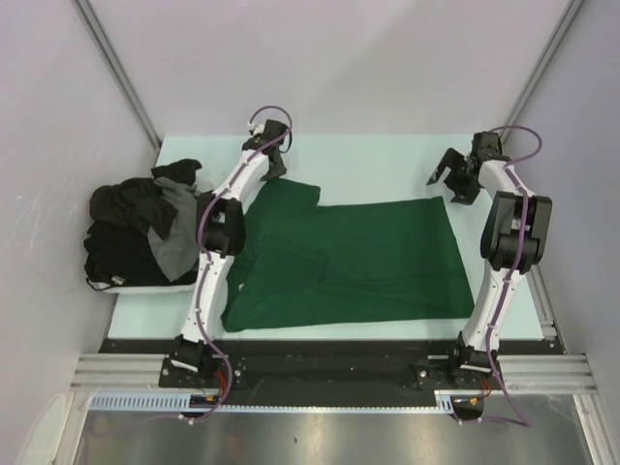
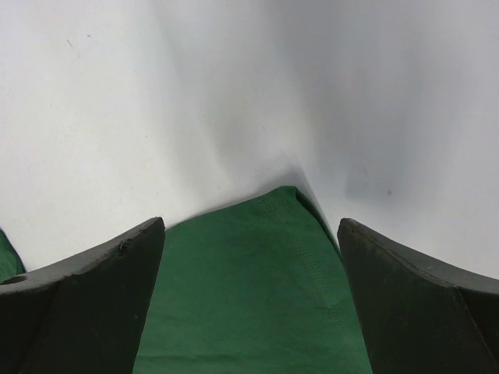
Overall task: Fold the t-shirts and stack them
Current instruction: Grap the side of the flattened tshirt furthest away from the robot with both arms
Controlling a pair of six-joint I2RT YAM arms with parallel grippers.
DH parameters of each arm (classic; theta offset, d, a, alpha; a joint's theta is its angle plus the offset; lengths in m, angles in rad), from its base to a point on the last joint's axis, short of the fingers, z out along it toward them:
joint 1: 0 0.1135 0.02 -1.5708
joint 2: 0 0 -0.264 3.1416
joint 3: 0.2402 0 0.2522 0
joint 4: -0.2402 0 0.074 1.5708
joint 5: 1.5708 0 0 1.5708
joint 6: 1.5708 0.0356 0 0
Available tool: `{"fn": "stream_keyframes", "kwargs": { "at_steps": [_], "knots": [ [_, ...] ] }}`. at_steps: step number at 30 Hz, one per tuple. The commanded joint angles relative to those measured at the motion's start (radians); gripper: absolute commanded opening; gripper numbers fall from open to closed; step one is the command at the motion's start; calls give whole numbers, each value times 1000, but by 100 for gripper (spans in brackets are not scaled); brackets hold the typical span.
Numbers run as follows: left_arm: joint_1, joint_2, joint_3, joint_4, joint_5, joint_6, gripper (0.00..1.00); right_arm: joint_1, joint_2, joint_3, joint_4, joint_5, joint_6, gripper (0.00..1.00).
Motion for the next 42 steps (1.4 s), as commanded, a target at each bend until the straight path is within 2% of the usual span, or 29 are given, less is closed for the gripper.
{"fn": "stream_keyframes", "kwargs": {
  "at_steps": [1,9,10,11,14,17,23,29,30,33,37,40,41,42],
  "knots": [
    [2,18,36,3,38,21,34,-11,-8,25,9,-17,1,99],
    [-6,-104,-129,221,11,111,13,4,44,97,-66,55,1,99],
    [-9,-117,-141,251,9,123,5,9,58,119,-83,89,-3,99],
    [-17,-131,-151,267,8,142,1,12,88,137,-102,104,-17,98],
    [-32,-143,-168,302,5,176,0,27,142,211,-149,155,-38,95],
    [-43,-157,-168,313,-5,199,0,52,170,271,-203,203,-45,87],
    [-44,-167,-177,305,-18,206,0,109,165,228,-229,293,-58,75],
    [-43,-177,-197,313,-22,219,0,116,167,220,-249,339,-48,58],
    [-43,-177,-195,311,-22,220,0,116,167,219,-248,360,-48,51],
    [-41,-181,-197,316,-25,228,0,116,162,222,-249,396,-52,40],
    [-41,-189,-200,317,-29,238,0,112,168,240,-252,413,-46,36],
    [-38,-200,-217,323,-35,237,0,110,171,254,-254,411,-45,21],
    [-38,-207,-235,328,-34,235,0,110,175,257,-252,411,-43,11],
    [-37,-220,-244,337,-32,232,0,109,178,261,-255,410,-43,6]
  ]
}}
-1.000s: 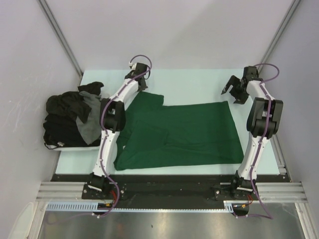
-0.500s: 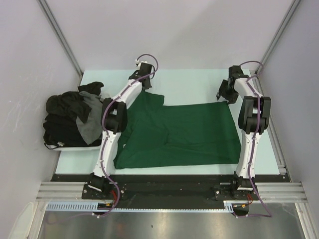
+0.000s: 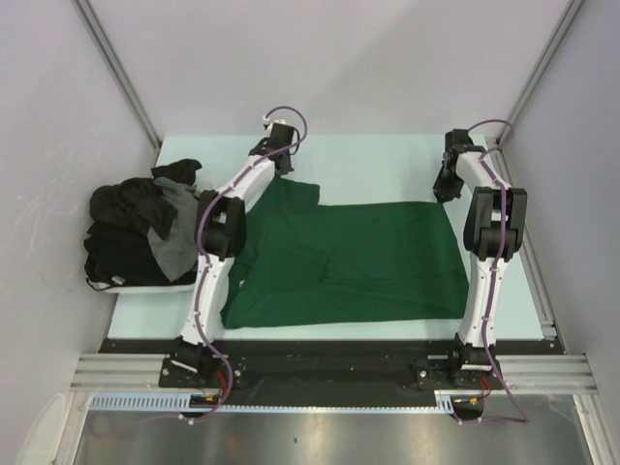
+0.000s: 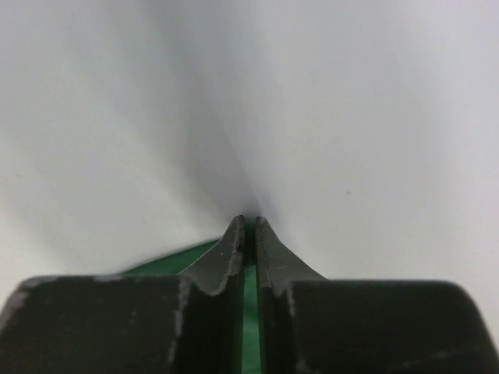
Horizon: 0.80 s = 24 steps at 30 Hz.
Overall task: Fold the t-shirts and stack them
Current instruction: Grap the side of the flattened tshirt furthest away from the robot with both arms
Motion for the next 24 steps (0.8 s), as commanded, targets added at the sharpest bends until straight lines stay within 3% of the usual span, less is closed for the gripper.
{"fn": "stream_keyframes", "kwargs": {
  "at_steps": [1,11,24],
  "knots": [
    [11,-127,-41,51,-13,10,0,-4,11,46,-14,34,0,2],
    [49,-326,-290,223,60,11,0,-15,-70,1,99,-73,-43,0],
    [74,-487,-479,350,116,57,0,-46,-136,-90,184,-107,33,0]
  ]
}}
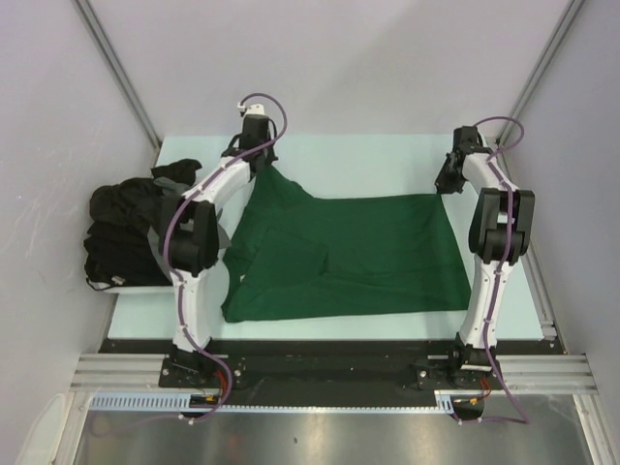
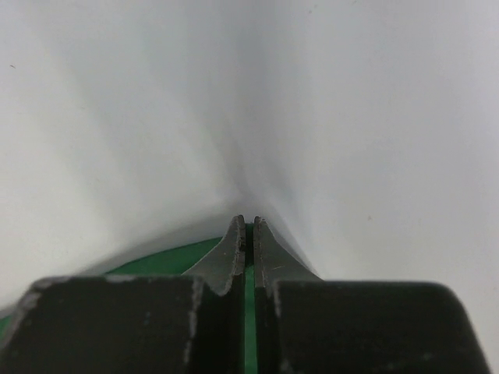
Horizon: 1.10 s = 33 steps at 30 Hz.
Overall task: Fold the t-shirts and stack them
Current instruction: Grap the side of the flattened tshirt furthest away from the robot with both arms
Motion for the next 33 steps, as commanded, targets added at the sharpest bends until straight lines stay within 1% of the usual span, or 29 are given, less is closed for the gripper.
{"fn": "stream_keyframes", "kwargs": {
  "at_steps": [1,7,14,15,22,28,33],
  "knots": [
    [19,-106,-67,89,41,32,0,-20,-96,-56,66,-3,31,0],
    [19,-193,-171,150,64,40,0,-46,-159,-132,106,-7,40,0],
    [19,-271,-248,188,94,69,0,-52,-203,-174,143,-33,13,0],
    [19,-280,-268,194,99,73,0,-52,-208,-178,155,-68,2,0],
    [19,-349,-331,214,85,102,0,-21,-183,-171,188,-150,-78,0],
    [19,-377,-374,228,64,101,0,5,-136,-133,166,-119,-89,0],
    [19,-396,-393,234,67,98,0,2,-143,-134,160,-81,-102,0]
  ]
}}
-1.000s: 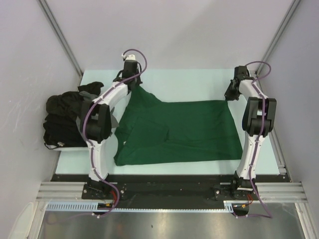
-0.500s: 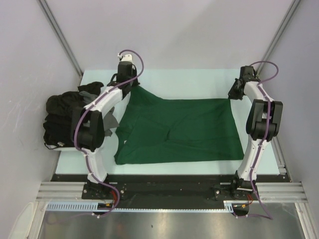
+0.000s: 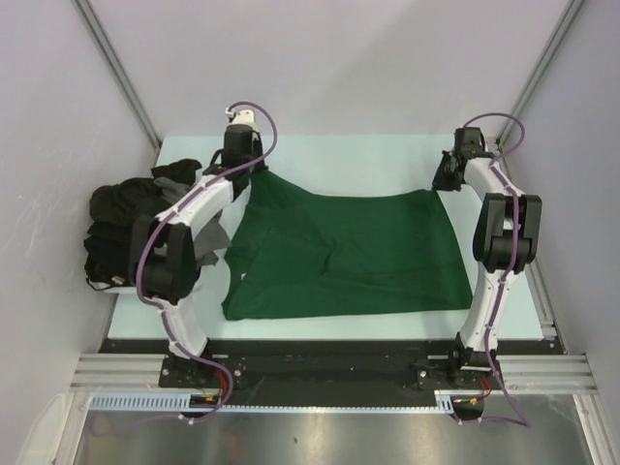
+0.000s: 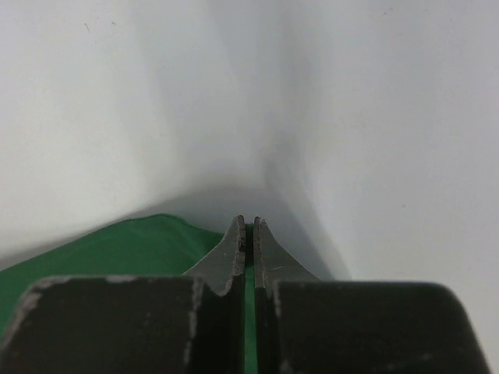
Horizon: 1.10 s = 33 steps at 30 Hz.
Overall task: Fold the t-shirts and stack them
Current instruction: Grap the side of the flattened tshirt furthest away from the robot with both arms, then fold the other side of the tshirt into a rectangle
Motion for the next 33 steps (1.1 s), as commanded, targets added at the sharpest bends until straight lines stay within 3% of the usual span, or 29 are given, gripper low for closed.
{"fn": "stream_keyframes", "kwargs": {
  "at_steps": [1,33],
  "knots": [
    [11,-78,-18,58,-11,9,0,-8,-3,39,11,41,-24,0],
    [11,-294,-262,138,-3,3,0,-42,-163,-154,155,72,27,0]
  ]
}}
